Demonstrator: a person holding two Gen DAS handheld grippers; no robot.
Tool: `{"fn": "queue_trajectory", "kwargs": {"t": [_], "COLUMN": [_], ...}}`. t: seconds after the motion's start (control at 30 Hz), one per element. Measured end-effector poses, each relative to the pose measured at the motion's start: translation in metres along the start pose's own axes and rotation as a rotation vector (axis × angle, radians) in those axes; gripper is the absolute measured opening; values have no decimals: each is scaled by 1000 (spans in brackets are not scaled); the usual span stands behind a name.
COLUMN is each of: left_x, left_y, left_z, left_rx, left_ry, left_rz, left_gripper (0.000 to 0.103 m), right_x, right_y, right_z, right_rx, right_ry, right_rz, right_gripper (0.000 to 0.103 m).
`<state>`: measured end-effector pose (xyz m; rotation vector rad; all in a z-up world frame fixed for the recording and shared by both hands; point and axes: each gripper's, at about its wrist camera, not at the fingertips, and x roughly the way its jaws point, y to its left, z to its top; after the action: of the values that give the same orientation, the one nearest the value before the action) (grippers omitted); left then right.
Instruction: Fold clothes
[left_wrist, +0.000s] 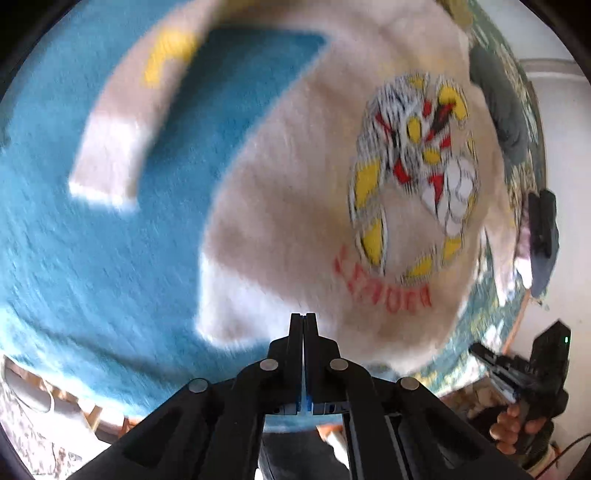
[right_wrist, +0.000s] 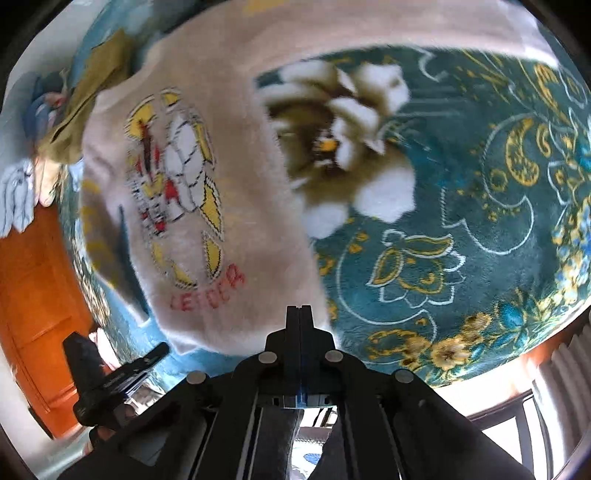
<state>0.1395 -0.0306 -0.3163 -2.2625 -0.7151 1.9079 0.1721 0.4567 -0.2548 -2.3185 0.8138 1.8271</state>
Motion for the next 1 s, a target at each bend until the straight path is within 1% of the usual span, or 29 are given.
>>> {"fn": "queue_trajectory", "kwargs": {"t": [0.07,0.1,0.13,0.17,0.2,0.23,0.27,0.33,0.4,0.5,0.53,0.57,0.6,0.63,0.67,0.7,0.8,0.9,0.93,1.0], "left_x": [-8,-9,-8,-6,-2,4,10,22,29,27,24,21,18,15,12,9,-1,-10,-12,-8], "left_y": [6,8,11,13,14,14,15,15,18,24,23,22,20,19,18,17,13,10,9,6], "left_z": [14,21,28,34,40,44,48,54,56,55,52,49,46,43,40,38,29,20,15,-3], "left_rx": [1,5,16,30,45,59,73,97,99,54,52,50,48,45,43,41,34,28,30,44], "left_ry": [-52,-69,-82,-91,-86,-69,-53,-19,-6,-16,-15,-14,-13,-12,-11,-10,-8,-5,4,47], "left_rz": [23,49,62,66,70,74,77,87,96,74,70,65,61,56,52,47,33,20,13,10], "left_gripper": [10,27,51,59,63,63,63,63,63,63,59,53,41,27,18,13,11,10,10,10], "right_x": [4,7,10,13,16,21,25,37,52,68,71,74,76,78,78,78,67,46,37,24], "right_y": [-9,-11,-11,-11,-12,-13,-15,-19,-23,-29,-28,-27,-25,-20,-15,-9,4,9,8,0], "right_z": [0,1,3,5,7,9,10,11,12,10,9,6,4,1,-1,-3,-6,-8,-12,-21], "right_rx": [24,29,27,25,24,25,27,48,77,128,147,162,171,168,156,141,112,78,54,27], "right_ry": [-4,-7,-13,-19,-23,-23,-23,-15,-3,6,9,12,15,18,23,23,10,4,0,-11], "right_rz": [-16,-14,-1,11,18,17,16,20,25,41,54,65,78,81,72,67,80,89,89,70], "right_gripper": [3,3,3,3,19,42,49,50,50,50,50,49,35,15,11,10,9,9,8,8]}}
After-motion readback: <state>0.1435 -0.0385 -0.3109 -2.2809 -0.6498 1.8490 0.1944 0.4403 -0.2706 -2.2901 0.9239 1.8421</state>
